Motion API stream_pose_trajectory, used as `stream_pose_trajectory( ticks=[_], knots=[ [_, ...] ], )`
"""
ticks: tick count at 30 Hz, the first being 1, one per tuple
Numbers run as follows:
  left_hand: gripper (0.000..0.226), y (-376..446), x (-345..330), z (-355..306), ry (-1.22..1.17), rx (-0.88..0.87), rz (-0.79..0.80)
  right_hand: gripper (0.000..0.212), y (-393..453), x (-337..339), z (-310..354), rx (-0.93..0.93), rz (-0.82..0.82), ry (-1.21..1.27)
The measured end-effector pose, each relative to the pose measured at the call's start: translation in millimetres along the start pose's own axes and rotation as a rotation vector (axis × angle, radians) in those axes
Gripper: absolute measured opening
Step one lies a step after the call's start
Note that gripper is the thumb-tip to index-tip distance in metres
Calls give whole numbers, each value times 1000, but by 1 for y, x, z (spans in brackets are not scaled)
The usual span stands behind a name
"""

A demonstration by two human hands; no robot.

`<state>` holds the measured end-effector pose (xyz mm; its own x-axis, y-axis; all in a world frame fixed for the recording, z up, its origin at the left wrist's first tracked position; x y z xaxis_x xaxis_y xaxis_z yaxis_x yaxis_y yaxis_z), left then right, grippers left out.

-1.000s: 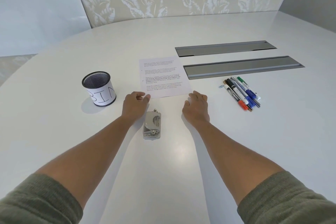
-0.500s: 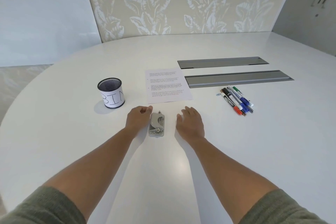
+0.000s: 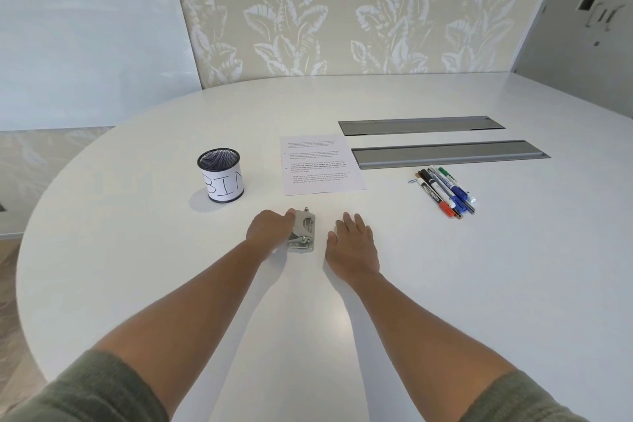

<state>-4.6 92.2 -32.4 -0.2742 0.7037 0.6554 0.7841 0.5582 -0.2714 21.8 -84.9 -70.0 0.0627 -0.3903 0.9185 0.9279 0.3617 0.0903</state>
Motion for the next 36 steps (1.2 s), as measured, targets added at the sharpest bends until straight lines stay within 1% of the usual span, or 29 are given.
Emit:
stream_pose_trajectory(
  ticks=[6, 16, 22, 28, 36],
  knots=[
    [44, 1, -2, -3, -3, 24, 15, 49, -5, 0, -1, 22, 27, -29],
    [40, 2, -5, -7, -46, 57, -8, 51, -6, 1, 0, 16, 45, -38],
    [43, -2, -9, -8, -51, 70, -44, 53, -6, 0, -1, 9, 57, -36],
    [39, -5, -9, -10, -70, 71, -45, 53, -6, -1, 0, 9, 42, -41],
    [32, -5, 12, -3, -89, 91, -63, 54, -7, 0, -1, 14, 35, -42]
  ],
)
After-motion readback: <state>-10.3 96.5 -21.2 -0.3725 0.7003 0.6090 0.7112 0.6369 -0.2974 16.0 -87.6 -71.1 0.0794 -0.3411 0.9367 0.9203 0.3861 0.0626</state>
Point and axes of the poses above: each hand's wrist, its own y-axis towards the middle knuckle, its own x-axis out of the back of the hand, z = x × y, the point moved 1 cm from there along y, towards the middle knuckle, and after that the axes turned 2 degrees about x, right-handed, at the moved point
